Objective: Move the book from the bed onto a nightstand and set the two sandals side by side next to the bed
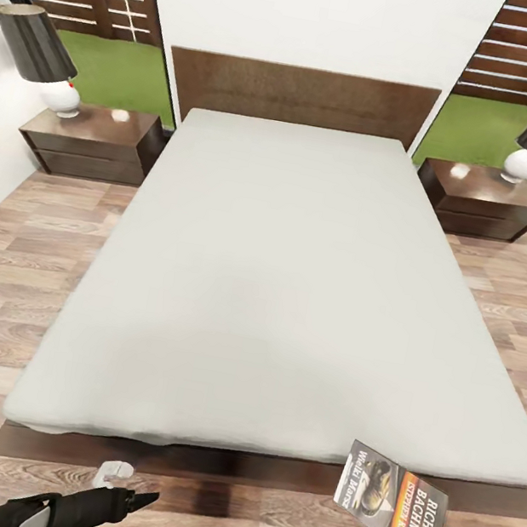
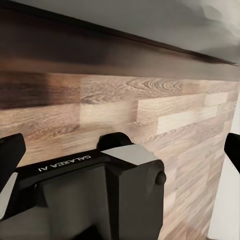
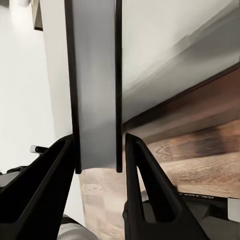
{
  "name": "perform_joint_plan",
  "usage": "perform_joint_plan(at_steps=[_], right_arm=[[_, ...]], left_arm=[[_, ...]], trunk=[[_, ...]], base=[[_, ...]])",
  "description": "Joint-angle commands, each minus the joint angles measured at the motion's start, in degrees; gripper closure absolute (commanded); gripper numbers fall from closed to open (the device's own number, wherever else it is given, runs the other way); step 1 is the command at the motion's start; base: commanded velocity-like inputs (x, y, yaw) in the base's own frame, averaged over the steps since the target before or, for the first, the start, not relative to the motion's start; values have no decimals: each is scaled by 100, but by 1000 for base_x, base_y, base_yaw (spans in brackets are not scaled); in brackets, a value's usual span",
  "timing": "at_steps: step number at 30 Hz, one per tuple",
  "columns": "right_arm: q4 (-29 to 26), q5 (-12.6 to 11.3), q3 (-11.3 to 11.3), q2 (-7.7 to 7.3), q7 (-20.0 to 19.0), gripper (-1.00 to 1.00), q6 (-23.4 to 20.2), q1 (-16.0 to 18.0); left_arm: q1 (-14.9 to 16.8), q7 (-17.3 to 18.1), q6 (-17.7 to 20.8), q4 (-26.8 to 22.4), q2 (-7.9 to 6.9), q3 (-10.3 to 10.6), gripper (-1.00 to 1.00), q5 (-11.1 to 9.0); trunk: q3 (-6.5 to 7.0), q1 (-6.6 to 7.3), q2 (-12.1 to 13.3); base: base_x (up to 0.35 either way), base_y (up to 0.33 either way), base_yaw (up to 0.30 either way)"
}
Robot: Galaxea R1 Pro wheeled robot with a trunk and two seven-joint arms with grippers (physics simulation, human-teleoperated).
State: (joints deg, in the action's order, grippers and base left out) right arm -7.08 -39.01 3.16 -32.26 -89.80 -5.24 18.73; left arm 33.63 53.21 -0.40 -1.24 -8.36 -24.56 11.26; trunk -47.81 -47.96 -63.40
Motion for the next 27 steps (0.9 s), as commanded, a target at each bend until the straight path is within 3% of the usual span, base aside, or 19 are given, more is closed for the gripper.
perform_joint_plan(at_steps=[1, 20, 23, 27], right_arm=[[-2, 27, 32, 0, -21, 100, -54, 0], [-4, 34, 26, 7, -21, 100, -56, 0], [-4, 34, 26, 9, -21, 100, -56, 0], [-4, 34, 26, 4, -21, 100, -56, 0]], left_arm=[[3, 15, -4, 0, 0, -49, -100, 59], [3, 8, -4, -1, -20, -47, -100, 64], [3, -1, -4, -7, -73, 194, -100, 361], [-24, -98, -4, -1, -114, 758, -100, 1180]], trunk=[[-3, 0, -3], [-3, 0, -3], [-3, 0, -3], [-3, 0, -3]], base=[[0, 0, 264], [0, 0, 290], [0, 0, 293], [0, 0, 293]])
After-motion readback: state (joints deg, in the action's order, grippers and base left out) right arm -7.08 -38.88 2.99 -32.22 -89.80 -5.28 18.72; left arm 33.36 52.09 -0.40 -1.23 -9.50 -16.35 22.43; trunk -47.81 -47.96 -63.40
